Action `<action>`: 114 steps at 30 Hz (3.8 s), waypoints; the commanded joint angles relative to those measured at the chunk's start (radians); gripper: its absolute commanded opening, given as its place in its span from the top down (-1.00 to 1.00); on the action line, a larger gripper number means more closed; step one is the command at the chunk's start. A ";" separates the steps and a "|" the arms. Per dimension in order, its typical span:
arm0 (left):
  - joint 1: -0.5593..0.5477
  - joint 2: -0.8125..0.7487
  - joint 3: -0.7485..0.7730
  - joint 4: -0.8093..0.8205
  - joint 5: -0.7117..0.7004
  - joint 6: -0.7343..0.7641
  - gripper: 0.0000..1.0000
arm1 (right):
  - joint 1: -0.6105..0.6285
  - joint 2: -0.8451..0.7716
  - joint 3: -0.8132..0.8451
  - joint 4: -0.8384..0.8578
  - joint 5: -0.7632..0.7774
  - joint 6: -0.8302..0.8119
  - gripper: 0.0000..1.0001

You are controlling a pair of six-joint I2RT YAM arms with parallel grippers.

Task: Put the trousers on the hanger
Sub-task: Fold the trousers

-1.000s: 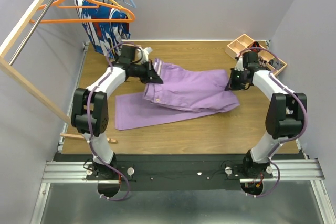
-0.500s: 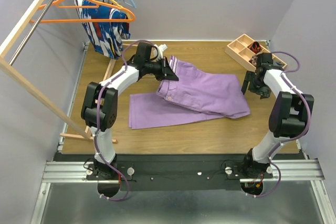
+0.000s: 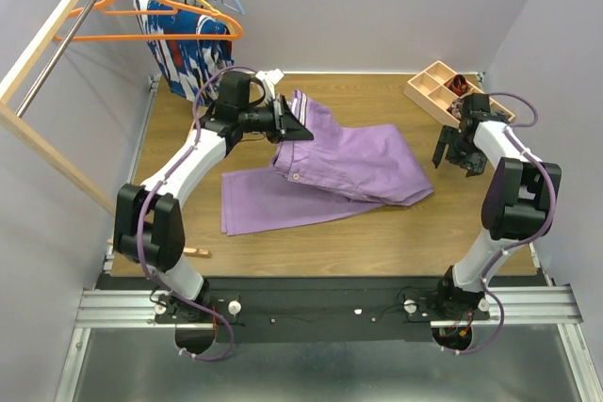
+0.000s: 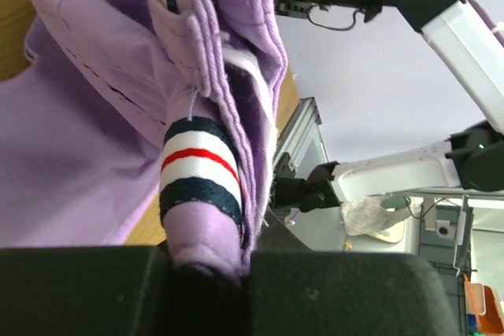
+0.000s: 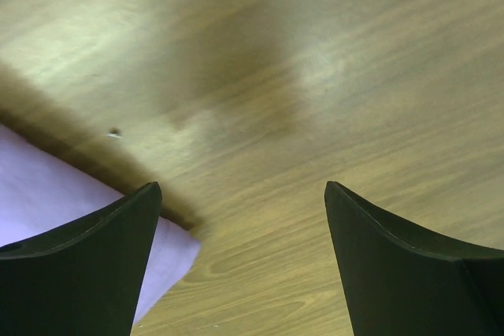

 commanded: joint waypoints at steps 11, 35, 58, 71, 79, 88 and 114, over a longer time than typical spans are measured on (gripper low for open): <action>0.187 -0.173 -0.151 -0.211 0.041 0.182 1.00 | 0.002 -0.021 0.010 0.122 -0.649 -0.112 -0.84; 0.219 -0.176 -0.306 -0.299 -0.109 0.346 1.00 | 0.061 0.189 -0.060 0.285 -0.944 -0.123 -0.76; 0.226 0.006 -0.113 -0.144 -0.089 0.319 1.00 | 0.045 0.006 -0.123 0.268 -0.533 0.072 0.99; 0.097 0.103 -0.020 -0.029 -0.069 0.196 1.00 | -0.038 -0.077 -0.136 0.162 0.001 0.122 0.99; 0.097 0.060 -0.075 -0.013 -0.040 0.165 1.00 | -0.038 -0.016 -0.110 0.155 -0.039 0.116 -0.62; 0.098 0.017 -0.087 -0.021 -0.011 0.144 1.00 | -0.040 0.010 -0.100 0.165 -0.143 0.081 -0.70; 0.195 -0.075 -0.265 -0.073 -0.046 0.234 1.00 | -0.040 0.048 -0.076 0.323 -0.800 -0.121 -0.66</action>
